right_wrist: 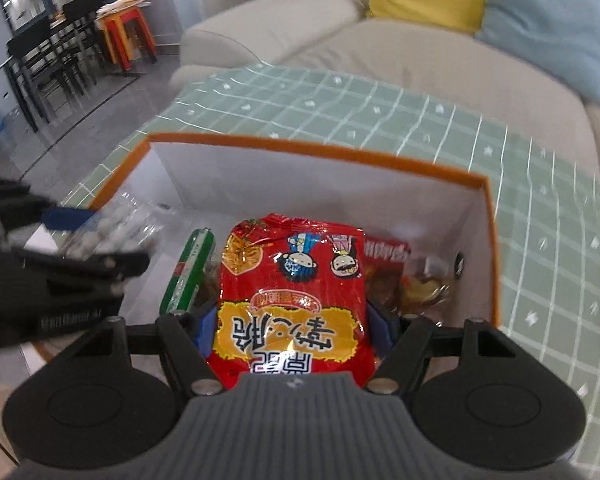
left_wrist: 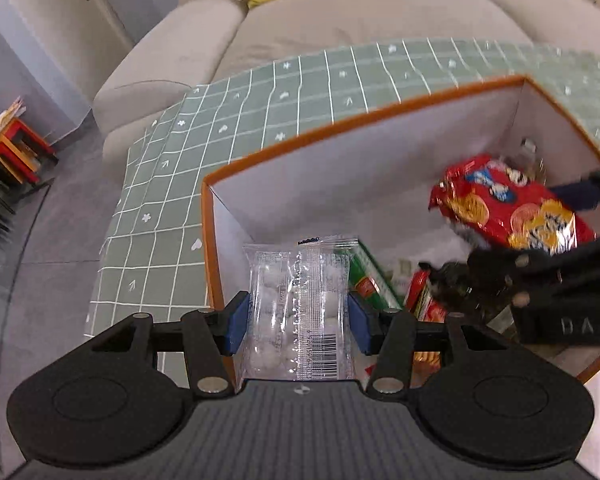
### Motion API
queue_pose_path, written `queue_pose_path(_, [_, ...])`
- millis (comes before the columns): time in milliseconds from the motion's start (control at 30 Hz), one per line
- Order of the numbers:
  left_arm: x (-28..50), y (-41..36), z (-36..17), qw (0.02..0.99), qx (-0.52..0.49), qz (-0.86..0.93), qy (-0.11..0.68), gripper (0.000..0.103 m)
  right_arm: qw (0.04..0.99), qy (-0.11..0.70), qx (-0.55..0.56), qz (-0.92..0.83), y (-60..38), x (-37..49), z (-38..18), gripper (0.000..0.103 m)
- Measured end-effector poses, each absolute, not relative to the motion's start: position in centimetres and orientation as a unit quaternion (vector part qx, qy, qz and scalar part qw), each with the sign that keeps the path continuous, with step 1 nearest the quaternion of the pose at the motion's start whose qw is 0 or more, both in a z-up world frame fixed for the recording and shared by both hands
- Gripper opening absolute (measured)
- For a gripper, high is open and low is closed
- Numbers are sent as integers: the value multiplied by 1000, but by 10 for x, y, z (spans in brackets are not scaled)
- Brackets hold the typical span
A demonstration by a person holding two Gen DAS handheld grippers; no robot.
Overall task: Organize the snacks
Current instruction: 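Lower both bags into the orange box and open both grippers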
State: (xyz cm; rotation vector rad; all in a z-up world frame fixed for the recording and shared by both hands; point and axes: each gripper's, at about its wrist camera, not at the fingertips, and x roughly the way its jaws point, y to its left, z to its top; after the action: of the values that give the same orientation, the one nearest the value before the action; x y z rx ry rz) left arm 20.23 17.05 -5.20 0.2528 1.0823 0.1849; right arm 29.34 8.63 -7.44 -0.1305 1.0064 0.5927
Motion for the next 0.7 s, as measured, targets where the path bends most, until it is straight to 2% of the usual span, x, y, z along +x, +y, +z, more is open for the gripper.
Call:
queue_pose_path(333, [207,163,-62,827,162,87,531,66,823,496,-86,263,99,291,-92,70])
queue_pose_path(400, [207,161,-62,827,164,91,530,71,824,494,-89,262,96,286,-93,71])
queue_pose_path(533, [208,163,-61,827,156,90,532,73,828,486,-83,268,91,283,-89,77])
queue_pose_path(700, [198,156,-53,837,168,93,513,81,843,464,-71,262,81,276,-74,89])
